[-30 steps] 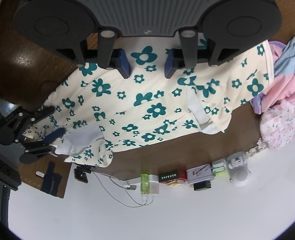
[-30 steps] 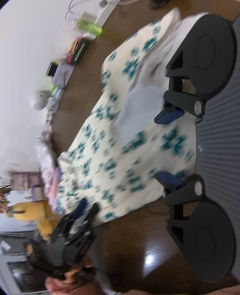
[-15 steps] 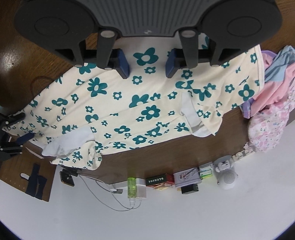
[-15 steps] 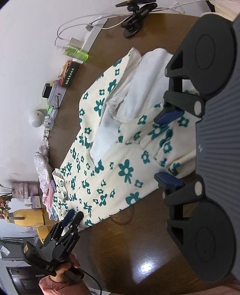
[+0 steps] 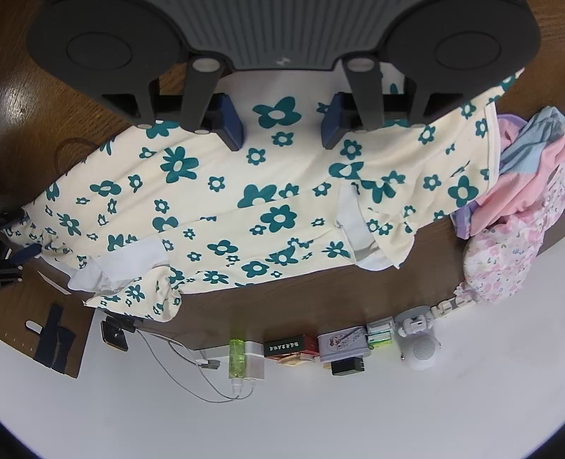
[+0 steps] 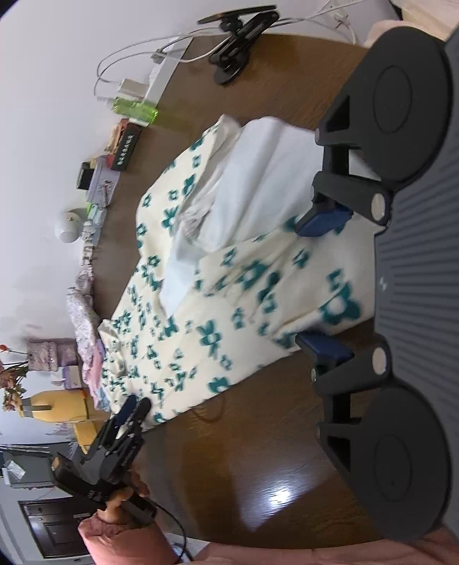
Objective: Fold clothes
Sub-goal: 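Grasp the dress hem with the right gripper and pull it straight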
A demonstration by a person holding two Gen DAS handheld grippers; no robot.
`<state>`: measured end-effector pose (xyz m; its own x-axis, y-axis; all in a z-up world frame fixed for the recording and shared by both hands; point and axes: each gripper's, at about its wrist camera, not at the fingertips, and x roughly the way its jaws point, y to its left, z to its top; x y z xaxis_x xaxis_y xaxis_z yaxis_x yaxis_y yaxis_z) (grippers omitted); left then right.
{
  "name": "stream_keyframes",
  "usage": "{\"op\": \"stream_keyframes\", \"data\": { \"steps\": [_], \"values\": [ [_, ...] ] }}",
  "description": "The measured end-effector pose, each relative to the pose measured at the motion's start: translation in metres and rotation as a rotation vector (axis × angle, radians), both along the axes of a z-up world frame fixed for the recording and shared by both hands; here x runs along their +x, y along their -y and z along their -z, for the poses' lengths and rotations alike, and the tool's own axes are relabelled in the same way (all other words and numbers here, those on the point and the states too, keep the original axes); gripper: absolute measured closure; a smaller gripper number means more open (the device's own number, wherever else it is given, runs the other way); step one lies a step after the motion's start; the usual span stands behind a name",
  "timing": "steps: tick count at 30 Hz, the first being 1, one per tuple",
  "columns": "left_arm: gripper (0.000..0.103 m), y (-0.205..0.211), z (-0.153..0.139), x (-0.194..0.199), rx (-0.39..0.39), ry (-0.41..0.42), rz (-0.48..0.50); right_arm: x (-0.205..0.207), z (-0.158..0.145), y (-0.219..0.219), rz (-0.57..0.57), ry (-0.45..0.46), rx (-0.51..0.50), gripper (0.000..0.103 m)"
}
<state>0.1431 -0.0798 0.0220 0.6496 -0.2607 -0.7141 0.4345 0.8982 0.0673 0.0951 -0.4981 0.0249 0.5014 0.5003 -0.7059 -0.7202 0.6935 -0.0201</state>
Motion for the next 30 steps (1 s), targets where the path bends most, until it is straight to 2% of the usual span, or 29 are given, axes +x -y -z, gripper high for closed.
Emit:
{"op": "stream_keyframes", "data": {
  "steps": [1,3,7,12,16,18,20,21,22,24,25,27,29,30],
  "values": [
    [0.053,0.000,0.000,0.000,-0.001,0.001,-0.004,0.000,0.000,0.004,0.002,-0.005,-0.004,0.061],
    [0.053,0.000,0.000,-0.001,-0.002,0.001,-0.007,0.001,-0.001,0.010,0.001,-0.005,-0.018,0.069],
    [0.053,0.001,-0.001,0.000,0.002,-0.003,-0.004,0.002,-0.003,0.018,-0.011,-0.012,-0.051,0.078],
    [0.052,-0.002,0.000,0.001,-0.007,-0.007,-0.003,0.005,-0.006,0.029,-0.005,-0.047,-0.073,0.080],
    [0.051,-0.005,0.001,0.000,-0.030,-0.008,-0.010,0.004,-0.007,0.037,0.041,-0.078,-0.065,0.080],
    [0.051,-0.004,-0.001,0.000,-0.025,-0.011,-0.007,0.002,-0.010,0.041,0.066,-0.096,-0.050,0.076],
    [0.052,-0.002,-0.008,0.000,-0.007,-0.012,-0.001,-0.008,-0.020,0.046,0.095,-0.085,-0.005,0.054],
    [0.050,-0.001,-0.013,-0.003,-0.008,0.003,-0.003,-0.015,-0.028,0.048,0.119,-0.061,0.036,0.036],
    [0.044,0.000,-0.020,-0.006,-0.014,0.024,-0.004,-0.023,-0.036,0.051,0.145,-0.035,0.079,0.024],
    [0.032,0.007,-0.032,-0.014,-0.043,0.075,0.028,-0.033,-0.048,0.049,0.182,-0.005,0.188,0.023],
    [0.030,0.013,-0.037,-0.017,-0.054,0.097,0.053,-0.036,-0.052,0.042,0.197,0.021,0.245,0.023],
    [0.031,0.029,-0.041,-0.020,-0.050,0.121,0.115,-0.036,-0.052,0.015,0.234,0.073,0.281,0.023],
    [0.039,0.048,-0.039,-0.020,-0.028,0.128,0.166,-0.027,-0.047,-0.022,0.226,0.085,0.298,0.029],
    [0.055,0.056,-0.036,-0.018,-0.016,0.122,0.184,-0.023,-0.044,-0.039,0.219,0.089,0.307,0.042]
  ]
}}
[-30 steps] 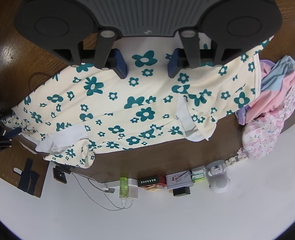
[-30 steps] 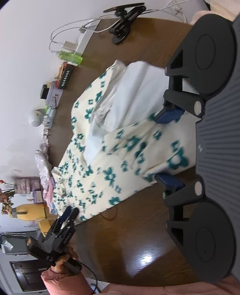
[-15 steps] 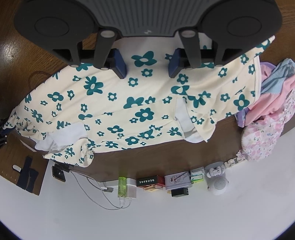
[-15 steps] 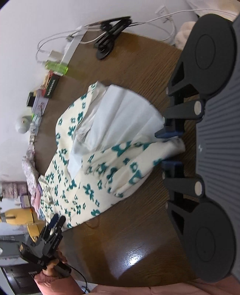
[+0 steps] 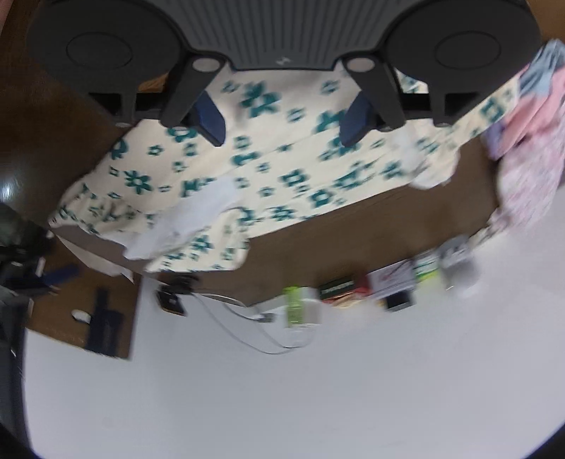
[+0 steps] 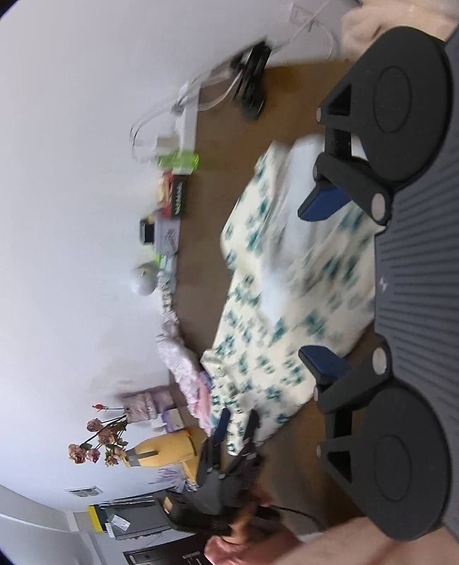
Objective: Fold clothes
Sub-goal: 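Grasp the dress hem with the right gripper and pull it straight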
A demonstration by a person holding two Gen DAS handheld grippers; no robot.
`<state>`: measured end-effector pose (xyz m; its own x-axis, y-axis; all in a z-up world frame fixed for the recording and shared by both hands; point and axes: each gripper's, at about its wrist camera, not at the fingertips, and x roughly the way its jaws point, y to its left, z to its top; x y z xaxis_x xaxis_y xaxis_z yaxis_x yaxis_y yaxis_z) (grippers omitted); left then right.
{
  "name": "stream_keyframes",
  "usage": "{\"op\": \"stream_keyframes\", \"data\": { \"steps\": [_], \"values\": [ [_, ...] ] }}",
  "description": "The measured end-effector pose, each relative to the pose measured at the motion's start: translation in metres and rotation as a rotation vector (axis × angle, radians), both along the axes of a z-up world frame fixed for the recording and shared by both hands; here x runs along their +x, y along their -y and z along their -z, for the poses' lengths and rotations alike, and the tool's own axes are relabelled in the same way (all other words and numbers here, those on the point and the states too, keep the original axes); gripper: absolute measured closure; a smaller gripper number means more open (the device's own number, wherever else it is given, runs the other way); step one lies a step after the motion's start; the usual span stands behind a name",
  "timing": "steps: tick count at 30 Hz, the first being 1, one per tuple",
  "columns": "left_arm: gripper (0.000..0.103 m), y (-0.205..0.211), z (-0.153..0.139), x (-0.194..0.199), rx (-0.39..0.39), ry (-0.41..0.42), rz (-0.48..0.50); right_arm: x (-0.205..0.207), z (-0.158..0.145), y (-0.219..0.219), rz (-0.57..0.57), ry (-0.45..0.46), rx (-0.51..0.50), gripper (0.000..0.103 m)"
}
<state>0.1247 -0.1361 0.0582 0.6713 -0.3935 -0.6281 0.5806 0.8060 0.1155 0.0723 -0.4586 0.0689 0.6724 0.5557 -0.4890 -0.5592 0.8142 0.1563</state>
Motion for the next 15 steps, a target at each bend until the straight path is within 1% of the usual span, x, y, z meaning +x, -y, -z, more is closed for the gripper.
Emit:
{"op": "stream_keyframes", "data": {
  "steps": [1,2,3,6,8,11,13,15],
  "values": [
    [0.068,0.007,0.003,0.002,0.014,-0.010,0.017,0.006,0.003,-0.022,-0.016,-0.010,0.013,0.060],
    [0.074,0.013,0.007,0.005,0.028,-0.025,0.033,0.015,0.008,-0.047,-0.034,-0.037,0.019,0.066],
    [0.078,0.018,0.012,0.005,0.044,-0.030,0.051,0.028,0.013,-0.067,-0.053,-0.059,0.010,0.076],
    [0.078,0.028,0.021,0.000,0.081,-0.021,0.107,0.063,0.027,-0.121,-0.115,-0.099,-0.067,0.080],
    [0.078,0.033,0.026,-0.005,0.091,-0.016,0.145,0.079,0.035,-0.143,-0.127,-0.122,-0.111,0.082],
    [0.079,0.038,0.033,-0.010,0.121,-0.009,0.193,0.096,0.046,-0.161,-0.112,-0.162,-0.171,0.085],
    [0.079,0.037,0.037,-0.011,0.120,-0.007,0.203,0.103,0.050,-0.163,-0.087,-0.151,-0.191,0.093],
    [0.081,0.034,0.037,-0.009,0.106,-0.015,0.208,0.107,0.051,-0.164,-0.036,-0.129,-0.218,0.094]
  ]
}}
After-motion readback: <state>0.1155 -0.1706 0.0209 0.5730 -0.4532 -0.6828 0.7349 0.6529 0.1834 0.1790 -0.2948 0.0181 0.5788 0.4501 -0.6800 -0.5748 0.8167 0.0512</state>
